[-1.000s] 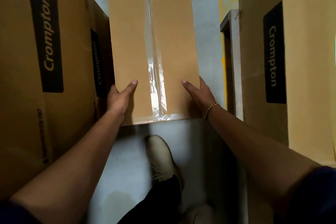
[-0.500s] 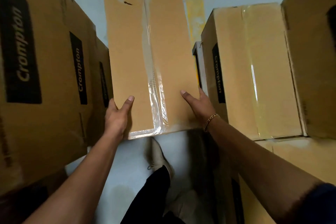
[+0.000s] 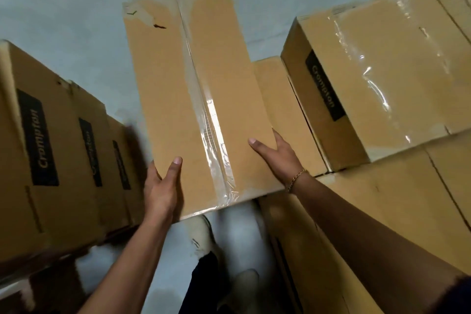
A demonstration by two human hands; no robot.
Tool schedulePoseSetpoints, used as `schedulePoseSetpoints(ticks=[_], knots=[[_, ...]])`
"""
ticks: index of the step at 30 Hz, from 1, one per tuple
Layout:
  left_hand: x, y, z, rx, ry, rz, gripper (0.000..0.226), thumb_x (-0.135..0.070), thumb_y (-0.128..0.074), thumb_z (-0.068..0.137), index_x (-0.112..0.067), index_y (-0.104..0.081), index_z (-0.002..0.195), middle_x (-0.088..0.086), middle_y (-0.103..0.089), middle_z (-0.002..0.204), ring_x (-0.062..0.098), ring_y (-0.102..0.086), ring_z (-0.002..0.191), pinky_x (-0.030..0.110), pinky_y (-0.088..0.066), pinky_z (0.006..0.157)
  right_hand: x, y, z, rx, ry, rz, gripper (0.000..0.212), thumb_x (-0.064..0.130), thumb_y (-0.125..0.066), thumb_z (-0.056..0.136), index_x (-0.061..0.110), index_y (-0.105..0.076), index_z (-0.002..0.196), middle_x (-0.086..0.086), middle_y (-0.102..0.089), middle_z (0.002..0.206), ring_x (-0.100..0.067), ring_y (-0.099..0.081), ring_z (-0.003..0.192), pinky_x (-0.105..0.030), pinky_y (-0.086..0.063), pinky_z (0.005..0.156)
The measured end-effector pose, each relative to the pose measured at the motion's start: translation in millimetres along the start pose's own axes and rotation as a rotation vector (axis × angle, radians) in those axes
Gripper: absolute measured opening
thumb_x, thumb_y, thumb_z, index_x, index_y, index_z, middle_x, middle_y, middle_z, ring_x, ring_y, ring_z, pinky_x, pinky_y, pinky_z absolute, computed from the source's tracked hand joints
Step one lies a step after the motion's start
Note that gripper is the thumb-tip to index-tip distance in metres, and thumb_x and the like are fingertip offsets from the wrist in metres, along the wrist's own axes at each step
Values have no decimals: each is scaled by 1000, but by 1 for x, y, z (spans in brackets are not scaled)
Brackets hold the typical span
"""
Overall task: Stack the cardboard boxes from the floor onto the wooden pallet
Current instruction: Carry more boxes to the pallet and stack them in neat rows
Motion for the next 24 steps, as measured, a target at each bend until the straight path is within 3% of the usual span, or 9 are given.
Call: schedulePoseSetpoints(ticks=[4, 10, 14, 17, 20, 24], knots=[[-6, -54, -36, 69, -8, -32, 50, -42, -64, 100, -20, -52, 144, -4, -63, 126, 18, -58, 111, 32, -42, 97, -14, 68, -17, -69, -29, -19, 111, 87, -70, 61, 33, -42, 155, 4, -53, 152, -20, -51, 138, -47, -42, 116], [7, -130, -71, 153, 43, -26, 48, -45, -64, 99, -25, -53, 142, -5, -66, 127, 20, -62, 115, 36, -47, 103, -62, 143, -20, -122, -79, -7, 100, 89, -71, 62, 32, -56, 143, 8, -65, 137, -17, -60, 126, -49, -48, 109], [18, -166, -88, 174, 90, -34, 51, -45, -63, 100, -24, -52, 146, -6, -65, 131, 18, -61, 117, 29, -44, 100, -80, 171, -20, -122, -101, -3, 66, 72, -76, 72, 34, -67, 125, 15, -73, 118, -8, -67, 112, -45, -52, 106], [29, -185, -102, 184, 131, -24, 51, -44, -62, 101, -23, -50, 147, -6, -64, 129, 19, -60, 117, 27, -42, 95, -94, 182, -22, -95, -149, -21, 32, 49, -74, 89, 38, -58, 115, 26, -64, 107, -2, -62, 107, -28, -48, 96], [40, -195, -110, 195, 153, 5, 54, -45, -59, 102, -24, -47, 150, -4, -61, 137, 18, -57, 120, 29, -42, 99, -93, 189, -25, -102, -154, -71, 36, 39, -70, 95, 39, -49, 124, 31, -52, 98, -7, -56, 107, -16, -40, 76], [51, -205, -112, 216, 167, 44, 59, -47, -57, 102, -25, -40, 154, -4, -58, 141, 20, -55, 125, 37, -44, 108, -109, 196, -19, -152, -191, -66, 59, 46, -71, 92, 26, -51, 144, 19, -52, 116, -10, -50, 117, -26, -37, 94]])
Point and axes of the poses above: each hand's wrist, its own z-axis towards the middle knuckle, its own y-axis out of the back of the hand, x = y × z, the point moved 9 cm from there along z, towards the middle knuckle
